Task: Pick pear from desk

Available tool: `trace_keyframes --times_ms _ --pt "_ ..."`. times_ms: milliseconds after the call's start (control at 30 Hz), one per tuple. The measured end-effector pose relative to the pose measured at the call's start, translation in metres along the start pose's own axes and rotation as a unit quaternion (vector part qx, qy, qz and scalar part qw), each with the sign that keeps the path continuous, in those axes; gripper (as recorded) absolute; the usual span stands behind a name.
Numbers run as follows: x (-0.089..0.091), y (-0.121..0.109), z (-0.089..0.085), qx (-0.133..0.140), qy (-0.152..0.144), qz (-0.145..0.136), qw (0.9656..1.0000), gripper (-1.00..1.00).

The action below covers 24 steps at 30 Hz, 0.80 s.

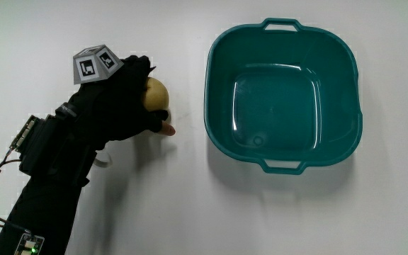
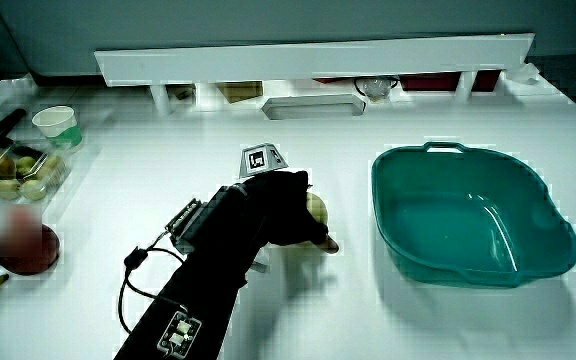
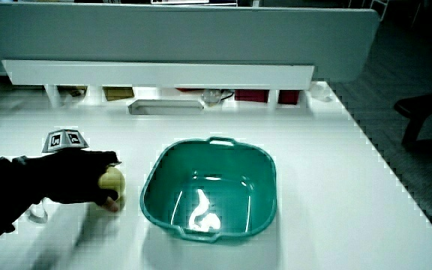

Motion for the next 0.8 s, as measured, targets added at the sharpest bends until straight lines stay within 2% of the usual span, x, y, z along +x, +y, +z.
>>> trace_keyframes --times_ms 167,267,333,500,800 --pt "0.0007 -0.0004 0.0005 0.027 -0.002 -0.006 0.9996 0.47" --pt "0.0022 -0.0026 0.0014 0.046 0.004 0.002 0.9989 0.63" --pt "0.0034 -0.0034 0.002 0.05 0.011 0.008 0.9986 0.74" --pt "0.0059 -0.0057 0.0023 0.069 0.021 0.001 0.9974 1.0" --pt "0.0067 -0.0071 0.0026 0.079 0.022 -0.011 0.9965 1.0"
